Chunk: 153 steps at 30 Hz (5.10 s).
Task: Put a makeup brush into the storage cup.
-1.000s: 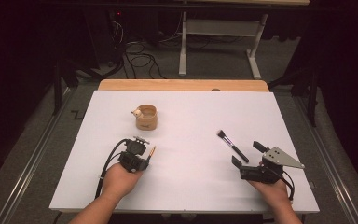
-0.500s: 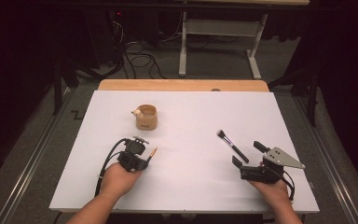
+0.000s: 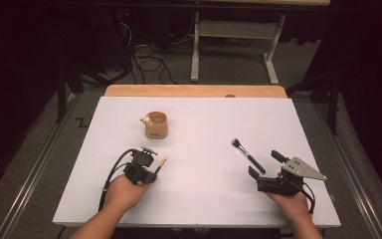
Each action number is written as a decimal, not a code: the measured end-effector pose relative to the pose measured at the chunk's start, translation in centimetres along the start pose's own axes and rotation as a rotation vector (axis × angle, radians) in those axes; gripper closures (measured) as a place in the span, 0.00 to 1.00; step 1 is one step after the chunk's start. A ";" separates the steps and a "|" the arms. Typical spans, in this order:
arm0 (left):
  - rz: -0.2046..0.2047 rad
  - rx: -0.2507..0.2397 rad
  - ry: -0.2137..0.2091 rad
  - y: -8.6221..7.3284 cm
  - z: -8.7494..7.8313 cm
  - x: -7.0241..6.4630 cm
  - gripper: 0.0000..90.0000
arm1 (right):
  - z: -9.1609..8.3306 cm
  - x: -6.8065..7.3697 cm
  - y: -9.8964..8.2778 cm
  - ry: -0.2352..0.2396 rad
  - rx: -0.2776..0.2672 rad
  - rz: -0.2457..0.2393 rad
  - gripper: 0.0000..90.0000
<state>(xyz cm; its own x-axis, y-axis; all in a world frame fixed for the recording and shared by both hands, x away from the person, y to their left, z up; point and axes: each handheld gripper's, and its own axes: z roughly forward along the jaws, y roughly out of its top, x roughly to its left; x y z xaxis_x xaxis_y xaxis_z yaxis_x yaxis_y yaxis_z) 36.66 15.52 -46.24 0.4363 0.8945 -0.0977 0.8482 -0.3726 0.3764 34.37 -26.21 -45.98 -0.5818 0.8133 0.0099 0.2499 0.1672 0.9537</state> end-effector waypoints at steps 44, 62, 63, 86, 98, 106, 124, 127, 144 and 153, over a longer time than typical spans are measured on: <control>0.010 0.021 -0.015 0.3 0.2 0.3 0.92 | 0.2 0.1 0.0 0.005 0.000 0.009 0.02; 0.047 0.017 0.003 0.2 0.1 0.1 0.93 | 0.1 0.0 0.1 0.004 -0.007 0.012 0.02; 0.047 0.016 -0.001 0.2 0.1 0.2 0.93 | 0.1 0.0 0.1 0.006 -0.007 0.010 0.02; -0.038 -0.226 -0.089 -0.9 -1.6 1.9 0.93 | 0.0 0.1 0.0 0.003 -0.012 0.007 0.02; -0.099 -0.453 -0.049 -3.0 -2.3 3.6 0.93 | 0.3 0.6 -0.1 -0.006 -0.010 -0.008 0.02; -0.125 -0.612 0.053 -4.0 -2.6 4.1 0.93 | 0.5 1.1 -0.2 -0.012 -0.009 -0.014 0.02; -0.061 -0.877 0.007 -5.6 -2.9 3.3 0.93 | 0.3 1.4 -0.4 -0.024 -0.007 -0.028 0.02; -0.073 -0.900 -0.017 -5.9 -3.0 3.5 0.93 | 0.2 1.4 -0.5 -0.023 -0.012 -0.030 0.02; -0.029 -0.973 -0.087 -6.0 -3.1 3.4 0.93 | 1.0 2.4 1.2 0.036 -0.035 -0.038 0.04; 0.006 -0.971 -0.083 -5.2 -4.0 3.1 0.93 | 2.7 3.6 4.2 0.079 -0.051 -0.065 0.04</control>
<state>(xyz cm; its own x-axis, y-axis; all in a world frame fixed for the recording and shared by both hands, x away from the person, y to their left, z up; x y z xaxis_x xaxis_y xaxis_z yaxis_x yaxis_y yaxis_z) 32.43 21.23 -44.86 0.4908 0.8593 -0.1441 0.2457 0.0223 0.9691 35.36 -21.07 -42.77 -0.6549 0.7551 -0.0310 0.1710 0.1880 0.9672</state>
